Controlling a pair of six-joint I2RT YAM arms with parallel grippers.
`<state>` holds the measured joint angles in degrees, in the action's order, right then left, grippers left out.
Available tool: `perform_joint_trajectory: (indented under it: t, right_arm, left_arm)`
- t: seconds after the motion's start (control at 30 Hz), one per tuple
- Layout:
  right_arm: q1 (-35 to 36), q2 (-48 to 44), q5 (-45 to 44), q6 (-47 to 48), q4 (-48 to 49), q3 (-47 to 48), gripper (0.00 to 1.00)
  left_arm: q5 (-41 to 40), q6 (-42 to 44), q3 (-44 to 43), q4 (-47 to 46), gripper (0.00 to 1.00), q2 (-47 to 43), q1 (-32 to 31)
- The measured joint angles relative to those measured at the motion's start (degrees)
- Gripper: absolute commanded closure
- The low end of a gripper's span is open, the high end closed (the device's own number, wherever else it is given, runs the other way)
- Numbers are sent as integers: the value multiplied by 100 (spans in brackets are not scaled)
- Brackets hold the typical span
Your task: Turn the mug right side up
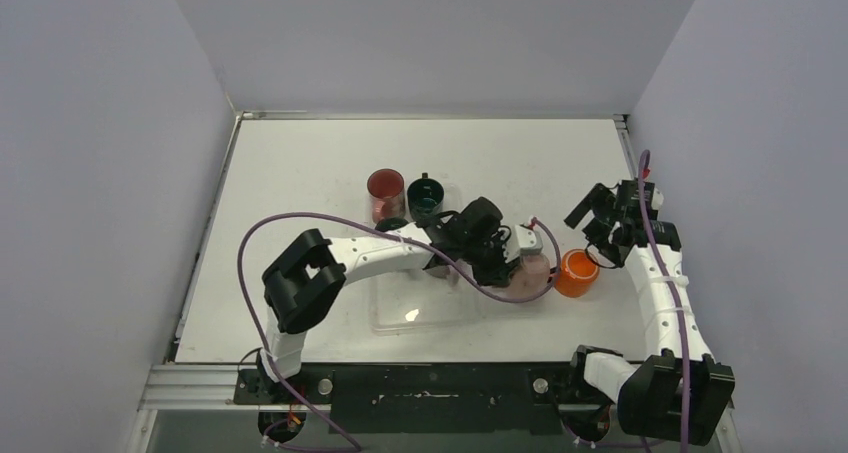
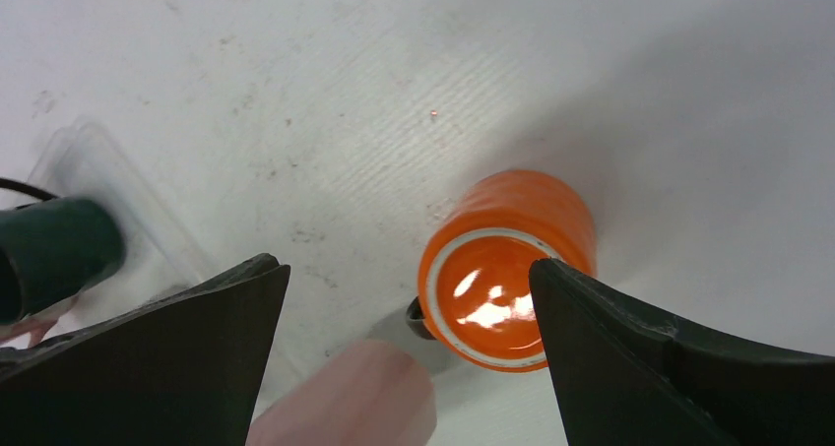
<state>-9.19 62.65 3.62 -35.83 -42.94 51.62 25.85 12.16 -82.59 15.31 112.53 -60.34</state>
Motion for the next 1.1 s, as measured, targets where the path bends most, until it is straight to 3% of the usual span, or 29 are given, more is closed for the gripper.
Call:
perform_joint_trajectory:
  t: [0.4, 0.57, 0.83, 1.1]
  right_arm:
    - [297, 22, 1266, 599, 428, 662, 0]
    - [341, 63, 1502, 710, 575, 1257, 0]
    - [358, 258, 2258, 664, 828, 1362, 1]
    - [767, 199, 3602, 24, 2317, 813, 1]
  left_arm:
    - [-190, -1523, 164, -903, 100, -927, 551]
    - [-393, -2017, 129, -772, 100, -1202, 962]
    - [-743, -2474, 118, -251, 100, -1526, 1587]
    - [-837, -3333, 133, -221, 100, -2028, 2444]
